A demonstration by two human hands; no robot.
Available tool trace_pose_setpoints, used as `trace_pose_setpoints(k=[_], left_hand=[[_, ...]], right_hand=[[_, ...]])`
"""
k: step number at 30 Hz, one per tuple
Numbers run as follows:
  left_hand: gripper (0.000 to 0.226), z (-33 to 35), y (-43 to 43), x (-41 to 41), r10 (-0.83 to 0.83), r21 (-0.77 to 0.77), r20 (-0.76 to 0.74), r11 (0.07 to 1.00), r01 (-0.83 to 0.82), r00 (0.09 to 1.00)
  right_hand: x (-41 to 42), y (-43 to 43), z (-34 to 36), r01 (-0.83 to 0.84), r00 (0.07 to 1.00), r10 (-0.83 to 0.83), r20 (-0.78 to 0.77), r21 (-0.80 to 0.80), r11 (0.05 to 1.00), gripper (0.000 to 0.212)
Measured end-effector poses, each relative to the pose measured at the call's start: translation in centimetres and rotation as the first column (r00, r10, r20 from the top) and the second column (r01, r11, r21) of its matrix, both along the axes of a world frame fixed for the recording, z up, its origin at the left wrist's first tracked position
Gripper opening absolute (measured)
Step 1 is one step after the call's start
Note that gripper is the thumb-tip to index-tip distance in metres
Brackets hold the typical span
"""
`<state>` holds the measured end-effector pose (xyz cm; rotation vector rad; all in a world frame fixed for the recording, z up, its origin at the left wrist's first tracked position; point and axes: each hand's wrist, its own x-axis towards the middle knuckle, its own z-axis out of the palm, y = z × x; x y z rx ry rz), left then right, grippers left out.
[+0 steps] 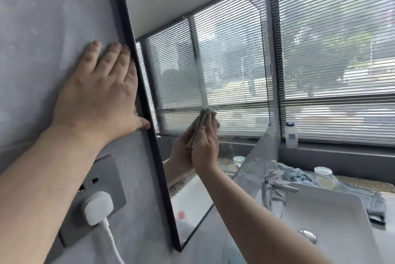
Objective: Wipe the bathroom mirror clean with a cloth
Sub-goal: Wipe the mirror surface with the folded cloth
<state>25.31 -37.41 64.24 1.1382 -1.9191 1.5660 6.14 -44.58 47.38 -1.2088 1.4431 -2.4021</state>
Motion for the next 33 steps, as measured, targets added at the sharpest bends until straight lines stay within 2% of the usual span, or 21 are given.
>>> trace_pose_setpoints(k=[5,7,9,11,13,15,19,21,23,26,28,30,33], left_hand=[[0.135,-0.1,0.2,-0.1,0.017,-0.001,-0.016,1.0,-0.017,1.0],[0.135,-0.1,0.3,-0.1,0.027,0.003,-0.018,1.0,-0.027,0.999],[0.134,-0.1,0.3,-0.1,0.022,0.001,-0.019,1.0,-0.022,1.0],[0.134,-0.1,0.2,-0.1,0.025,0.002,-0.021,1.0,-0.025,0.999],[0.134,-0.1,0.2,-0.2,0.028,0.006,-0.025,1.0,-0.028,0.999],[0.134,-0.1,0.2,-0.2,0.024,0.009,-0.026,1.0,-0.024,0.999],[0.135,0.0,0.3,-0.2,0.037,0.026,-0.024,0.999,-0.036,0.999],[0.135,0.0,0.3,-0.2,0.046,0.034,-0.025,0.998,-0.045,0.999],[0.134,0.1,0.5,-0.2,0.057,0.043,-0.023,0.998,-0.056,0.998],[0.133,0.0,0.6,-0.2,0.059,0.029,-0.026,0.998,-0.059,0.998],[0.133,0.0,0.6,-0.1,0.057,0.028,-0.028,0.998,-0.056,0.998],[0.133,0.0,0.5,-0.1,0.054,0.028,-0.03,0.998,-0.053,0.998],[0.133,0.0,0.5,-0.1,0.05,0.024,-0.027,0.998,-0.05,0.998]], right_hand=[[-2.4,-1.5,-1.0,0.112,0.99,-0.11,-0.084,0.019,0.993,0.063],[-4.7,-2.9,-3.6,0.114,0.993,-0.116,0.016,0.1,0.988,0.064],[-7.0,-4.3,-7.7,0.034,0.972,-0.069,0.223,0.158,0.987,0.057],[-9.1,-6.4,-12.5,-0.028,0.932,-0.047,0.36,0.2,0.979,0.054],[-10.6,-8.7,-16.1,-0.05,0.931,-0.038,0.363,0.23,0.972,0.051],[-12.1,-10.5,-17.0,-0.043,0.917,-0.067,0.392,0.265,0.963,0.051],[-11.6,-9.0,-8.9,0.047,0.939,-0.119,0.322,0.224,0.973,0.052],[-11.7,-8.9,-3.9,0.034,0.977,-0.074,0.199,0.198,0.98,0.055],[-11.1,-8.4,0.8,0.02,0.996,-0.032,0.085,0.141,0.99,0.069],[-10.6,-7.6,3.7,-0.042,0.998,0.041,0.054,0.021,0.999,0.076],[-10.7,-7.2,2.3,-0.03,0.996,0.026,0.089,0.043,0.999,0.067],[-10.9,-7.0,-0.3,-0.032,0.982,0.026,0.189,0.033,0.999,0.064],[-10.8,-6.4,-6.5,0.0,0.925,-0.06,0.375,0.157,0.988,0.055]])
